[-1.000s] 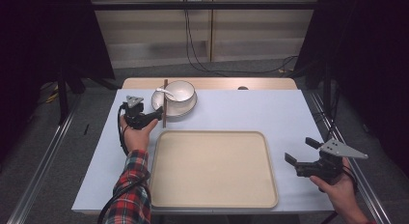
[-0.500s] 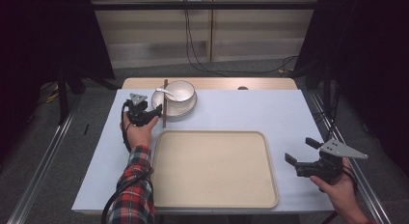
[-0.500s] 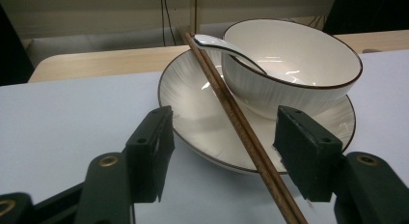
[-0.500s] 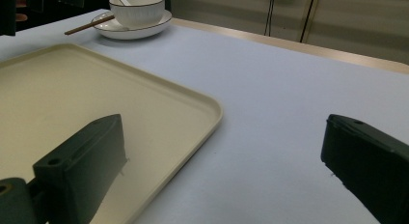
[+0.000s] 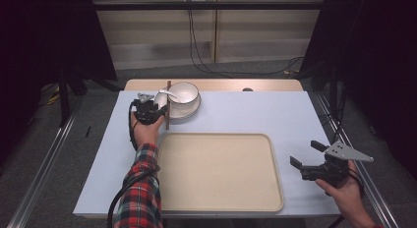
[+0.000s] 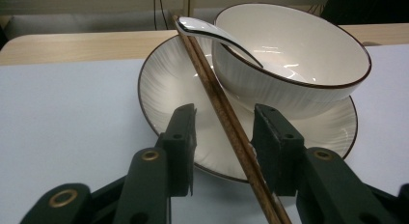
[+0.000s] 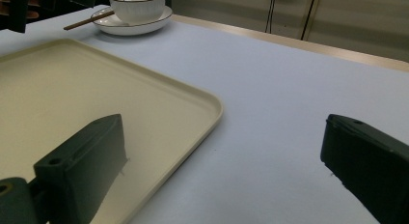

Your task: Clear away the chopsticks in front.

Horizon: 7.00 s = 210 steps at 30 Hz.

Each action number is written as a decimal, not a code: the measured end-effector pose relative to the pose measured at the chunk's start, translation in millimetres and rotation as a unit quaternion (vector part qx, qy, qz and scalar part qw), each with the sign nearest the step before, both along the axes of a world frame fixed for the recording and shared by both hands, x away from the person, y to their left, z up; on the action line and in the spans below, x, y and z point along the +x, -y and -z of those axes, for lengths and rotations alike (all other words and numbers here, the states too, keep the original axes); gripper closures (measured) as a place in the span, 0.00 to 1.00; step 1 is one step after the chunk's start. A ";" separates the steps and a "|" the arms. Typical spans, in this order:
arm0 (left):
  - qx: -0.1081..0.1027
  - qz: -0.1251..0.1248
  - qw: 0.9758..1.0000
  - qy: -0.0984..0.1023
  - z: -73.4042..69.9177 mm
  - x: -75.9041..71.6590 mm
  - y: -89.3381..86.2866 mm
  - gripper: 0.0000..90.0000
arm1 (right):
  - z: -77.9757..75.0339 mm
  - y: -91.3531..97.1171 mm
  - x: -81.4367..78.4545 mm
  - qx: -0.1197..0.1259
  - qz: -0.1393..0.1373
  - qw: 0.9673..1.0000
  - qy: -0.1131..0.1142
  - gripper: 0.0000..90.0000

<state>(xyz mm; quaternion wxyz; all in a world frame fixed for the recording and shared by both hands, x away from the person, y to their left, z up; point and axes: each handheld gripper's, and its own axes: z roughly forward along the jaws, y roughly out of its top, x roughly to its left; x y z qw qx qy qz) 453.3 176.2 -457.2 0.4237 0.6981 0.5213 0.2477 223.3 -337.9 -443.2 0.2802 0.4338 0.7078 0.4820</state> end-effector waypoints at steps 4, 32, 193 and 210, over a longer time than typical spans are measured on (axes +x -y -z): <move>0.007 -0.002 1.000 -0.014 2.9 4.5 5.2 0.71 | 0.6 0.5 0.1 -0.001 -0.001 1.000 0.001 0.02; -0.008 -0.056 0.996 -0.068 12.4 17.4 10.7 0.92 | 2.7 0.8 0.4 -0.002 -0.002 1.000 -0.002 0.02; -0.099 -0.092 0.987 -0.088 -14.9 -228.5 28.7 0.95 | 2.7 -6.5 3.8 -0.019 -0.016 1.000 -0.007 0.01; -0.086 -0.093 0.987 -0.103 -8.9 -230.4 28.4 0.95 | 2.8 -6.6 3.6 -0.022 -0.019 1.000 -0.006 0.02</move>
